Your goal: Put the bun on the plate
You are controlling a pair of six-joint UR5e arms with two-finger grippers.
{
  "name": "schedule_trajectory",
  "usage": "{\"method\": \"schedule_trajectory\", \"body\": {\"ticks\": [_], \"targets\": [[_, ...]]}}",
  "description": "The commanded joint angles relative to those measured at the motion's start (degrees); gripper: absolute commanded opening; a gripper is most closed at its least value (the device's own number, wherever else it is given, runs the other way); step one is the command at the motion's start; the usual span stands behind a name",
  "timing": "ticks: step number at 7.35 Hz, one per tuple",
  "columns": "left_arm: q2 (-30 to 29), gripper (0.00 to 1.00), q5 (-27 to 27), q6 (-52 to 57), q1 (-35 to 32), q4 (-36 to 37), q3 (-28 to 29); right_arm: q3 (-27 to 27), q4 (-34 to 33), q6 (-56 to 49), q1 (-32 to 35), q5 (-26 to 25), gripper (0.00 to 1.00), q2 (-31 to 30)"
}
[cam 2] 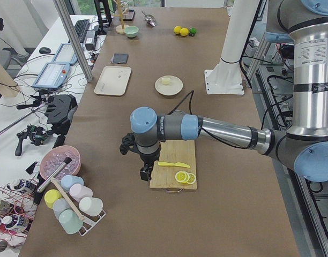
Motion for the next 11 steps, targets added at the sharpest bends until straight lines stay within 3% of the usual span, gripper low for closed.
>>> {"method": "schedule_trajectory", "body": {"ticks": [1, 5, 6, 8, 11], "targets": [[5.9, 0.97, -4.4, -6.0, -0.2, -11.9, 3.8, -0.4, 0.4, -0.3, -0.4, 1.6, 1.00, -0.2], [5.9, 0.97, -5.6, -7.1, -8.2, -14.6, 3.5, -0.4, 0.7, -0.4, -0.6, 1.6, 1.00, -0.2], [5.5, 0.97, -5.7, -6.9, -8.6, -15.1, 2.5, -0.4, 0.7, -0.4, -0.6, 1.6, 1.00, -0.2], [6.2, 0.97, -5.0, -7.3, -9.4, -25.0, 4.0, -0.5, 0.7, -0.4, -0.6, 1.6, 1.00, -0.2], [5.0, 0.97, -5.1, -7.8, -9.6, -25.7, 5.5, -0.5, 0.7, -0.4, -0.6, 1.6, 1.00, -0.2]]}}
